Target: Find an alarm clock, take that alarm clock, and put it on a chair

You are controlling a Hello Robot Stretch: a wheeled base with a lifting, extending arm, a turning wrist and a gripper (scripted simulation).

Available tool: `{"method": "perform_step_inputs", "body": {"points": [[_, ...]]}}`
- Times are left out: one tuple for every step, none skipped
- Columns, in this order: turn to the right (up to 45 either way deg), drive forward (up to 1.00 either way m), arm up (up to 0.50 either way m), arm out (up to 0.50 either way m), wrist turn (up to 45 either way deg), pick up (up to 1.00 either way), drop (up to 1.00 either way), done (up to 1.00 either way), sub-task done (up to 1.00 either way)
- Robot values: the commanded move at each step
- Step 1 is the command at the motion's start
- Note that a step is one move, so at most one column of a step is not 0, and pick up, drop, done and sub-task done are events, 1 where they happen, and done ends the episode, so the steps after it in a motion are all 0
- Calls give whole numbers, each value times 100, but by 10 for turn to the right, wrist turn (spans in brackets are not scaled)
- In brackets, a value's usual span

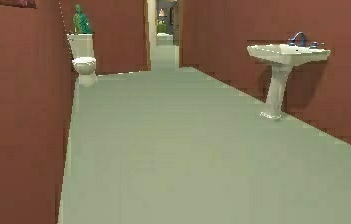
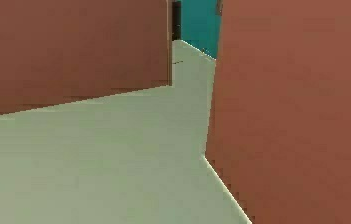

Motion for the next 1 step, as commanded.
{"method": "perform_step_inputs", "body": {"points": [[0, 55, 0, 0, 0, 0, 0, 0, 0]]}}
